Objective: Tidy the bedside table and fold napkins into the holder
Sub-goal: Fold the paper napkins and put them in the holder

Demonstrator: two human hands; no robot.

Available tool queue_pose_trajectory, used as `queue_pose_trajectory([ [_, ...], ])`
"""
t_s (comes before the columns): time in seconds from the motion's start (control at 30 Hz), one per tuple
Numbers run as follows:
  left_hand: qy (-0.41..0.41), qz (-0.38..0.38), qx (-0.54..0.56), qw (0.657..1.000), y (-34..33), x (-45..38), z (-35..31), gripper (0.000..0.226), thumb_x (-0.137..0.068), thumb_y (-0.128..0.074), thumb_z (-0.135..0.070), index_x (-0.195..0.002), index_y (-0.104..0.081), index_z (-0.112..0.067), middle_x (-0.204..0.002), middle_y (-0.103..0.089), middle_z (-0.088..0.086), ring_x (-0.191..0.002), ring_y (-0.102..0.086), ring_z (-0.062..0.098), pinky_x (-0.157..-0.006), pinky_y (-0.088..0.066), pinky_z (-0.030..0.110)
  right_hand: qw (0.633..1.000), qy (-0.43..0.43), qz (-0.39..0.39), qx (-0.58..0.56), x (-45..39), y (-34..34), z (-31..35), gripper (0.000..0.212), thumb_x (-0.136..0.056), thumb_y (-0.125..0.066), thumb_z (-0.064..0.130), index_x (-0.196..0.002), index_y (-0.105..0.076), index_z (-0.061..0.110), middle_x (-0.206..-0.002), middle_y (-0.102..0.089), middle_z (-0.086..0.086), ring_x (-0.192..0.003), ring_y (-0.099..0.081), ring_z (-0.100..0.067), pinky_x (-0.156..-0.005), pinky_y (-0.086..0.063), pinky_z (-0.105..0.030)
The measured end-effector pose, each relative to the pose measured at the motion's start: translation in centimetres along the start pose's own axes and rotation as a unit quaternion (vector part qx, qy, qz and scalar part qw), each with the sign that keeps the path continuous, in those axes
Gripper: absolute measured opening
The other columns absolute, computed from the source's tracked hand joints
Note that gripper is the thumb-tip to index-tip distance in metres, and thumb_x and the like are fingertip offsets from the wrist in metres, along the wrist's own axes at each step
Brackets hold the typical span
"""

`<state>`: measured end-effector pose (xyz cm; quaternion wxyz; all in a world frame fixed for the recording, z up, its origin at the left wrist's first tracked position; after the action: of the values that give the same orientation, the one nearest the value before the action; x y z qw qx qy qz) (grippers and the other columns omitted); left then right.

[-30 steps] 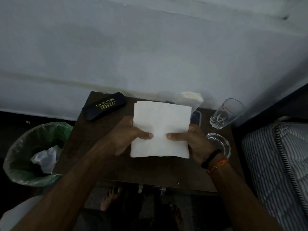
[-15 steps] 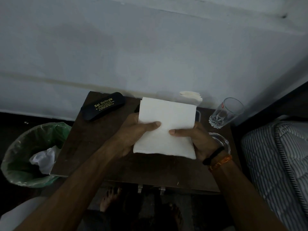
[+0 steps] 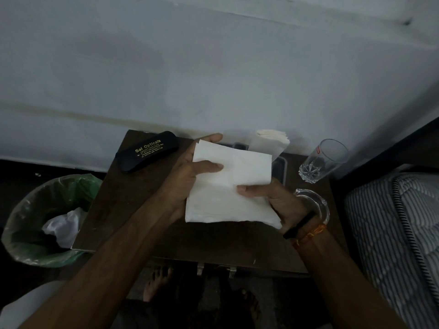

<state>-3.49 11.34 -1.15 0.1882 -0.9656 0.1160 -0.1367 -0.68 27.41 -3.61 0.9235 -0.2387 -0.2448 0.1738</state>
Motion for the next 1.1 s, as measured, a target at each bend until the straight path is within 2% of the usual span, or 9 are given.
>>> queue_pose_trajectory([
  [0.2,0.035,-0.035,0.040,0.998,0.7,0.1,0.4,0.036,-0.081,-0.064,-0.006,-0.112,-0.067,-0.023,-0.110,-0.071,0.007,-0.097,-0.067,0.026,-0.076,-0.056,0.039,1.000,0.002,-0.006,-0.014,-0.3,0.1,-0.2,0.050,-0.088,-0.057,-0.002,-0.136,-0.054,0.009,-0.129,-0.064,-0.017,-0.113,-0.064,-0.036,-0.086,-0.057,-0.050],
  [0.33,0.029,-0.042,0.036,0.998,0.7,0.1,0.3,0.031,-0.075,-0.068,-0.009,-0.103,-0.066,-0.023,-0.111,-0.070,0.010,-0.099,-0.066,0.029,-0.086,-0.053,0.049,1.000,-0.005,-0.015,0.000,-0.2,0.4,-0.3,0.050,-0.088,-0.060,0.001,-0.137,-0.054,0.011,-0.131,-0.062,-0.017,-0.116,-0.063,-0.037,-0.090,-0.056,-0.052],
  [0.43,0.026,-0.058,0.014,0.998,0.8,0.0,0.3,0.026,-0.082,-0.065,-0.008,-0.105,-0.066,-0.021,-0.115,-0.069,0.011,-0.103,-0.065,0.031,-0.090,-0.053,0.051,1.000,-0.001,-0.021,0.011,-0.4,0.4,-0.5,0.056,-0.083,-0.065,0.003,-0.137,-0.053,0.012,-0.133,-0.061,-0.016,-0.120,-0.060,-0.038,-0.095,-0.052,-0.056],
  [0.53,0.020,-0.067,-0.009,0.998,1.0,-0.2,0.3,0.022,-0.087,-0.063,-0.008,-0.104,-0.066,-0.021,-0.108,-0.070,0.008,-0.098,-0.066,0.027,-0.086,-0.055,0.048,1.000,-0.001,-0.023,0.019,-0.5,0.7,-0.6,0.053,-0.087,-0.063,0.005,-0.138,-0.053,0.014,-0.135,-0.060,-0.017,-0.122,-0.058,-0.039,-0.099,-0.047,-0.060],
  [0.7,0.014,-0.068,-0.016,0.997,1.0,-0.5,0.4,0.026,-0.089,-0.061,-0.006,-0.110,-0.068,-0.021,-0.112,-0.071,0.008,-0.100,-0.068,0.029,-0.085,-0.057,0.045,0.999,0.008,-0.050,0.010,-0.9,1.1,-1.0,0.046,-0.091,-0.062,0.019,-0.137,-0.055,0.017,-0.134,-0.061,-0.015,-0.121,-0.059,-0.038,-0.098,-0.049,-0.056],
  [0.8,0.014,-0.062,-0.021,0.998,1.0,-0.5,0.5,0.027,-0.090,-0.060,-0.006,-0.109,-0.070,-0.022,-0.114,-0.071,0.009,-0.104,-0.067,0.031,-0.087,-0.056,0.047,0.998,0.035,-0.049,0.025,-1.2,1.2,-1.1,0.049,-0.089,-0.065,0.014,-0.137,-0.054,0.013,-0.136,-0.059,-0.018,-0.124,-0.055,-0.042,-0.102,-0.043,-0.061],
  [0.87,0.015,-0.069,-0.030,0.997,1.1,-0.6,0.5,0.025,-0.090,-0.060,-0.007,-0.110,-0.069,-0.019,-0.112,-0.072,0.009,-0.102,-0.068,0.030,-0.084,-0.058,0.046,0.995,0.044,-0.075,0.055,-1.1,1.5,-0.7,0.049,-0.085,-0.068,0.010,-0.133,-0.058,0.010,-0.130,-0.063,-0.017,-0.120,-0.058,-0.042,-0.100,-0.046,-0.060],
  [1.0,0.021,-0.068,-0.053,0.996,1.2,-0.6,0.3,0.025,-0.092,-0.058,-0.005,-0.114,-0.067,-0.014,-0.111,-0.072,0.008,-0.099,-0.069,0.027,-0.078,-0.060,0.038,0.973,0.124,-0.136,0.141,-0.5,1.6,1.3,0.053,-0.081,-0.073,0.012,-0.132,-0.056,0.012,-0.124,-0.067,-0.010,-0.114,-0.064,-0.033,-0.092,-0.055,-0.048],
  [1.1,0.037,-0.067,-0.061,0.995,1.3,-0.7,0.4,0.026,-0.092,-0.058,-0.005,-0.115,-0.068,-0.014,-0.110,-0.073,0.008,-0.098,-0.069,0.026,-0.078,-0.060,0.038,0.918,0.211,-0.190,0.278,0.0,2.2,3.2,0.074,-0.079,-0.079,0.015,-0.142,-0.044,0.031,-0.128,-0.063,-0.003,-0.113,-0.065,-0.023,-0.089,-0.057,-0.040],
])
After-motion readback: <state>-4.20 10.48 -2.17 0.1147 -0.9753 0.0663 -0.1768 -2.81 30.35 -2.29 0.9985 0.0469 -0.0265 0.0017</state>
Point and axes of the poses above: each hand's wrist, its own x-axis away from the middle knuckle, its own y-axis out of the back of the hand, z = x × y, the point moved 5 cm from there along -x, towards the middle knuckle
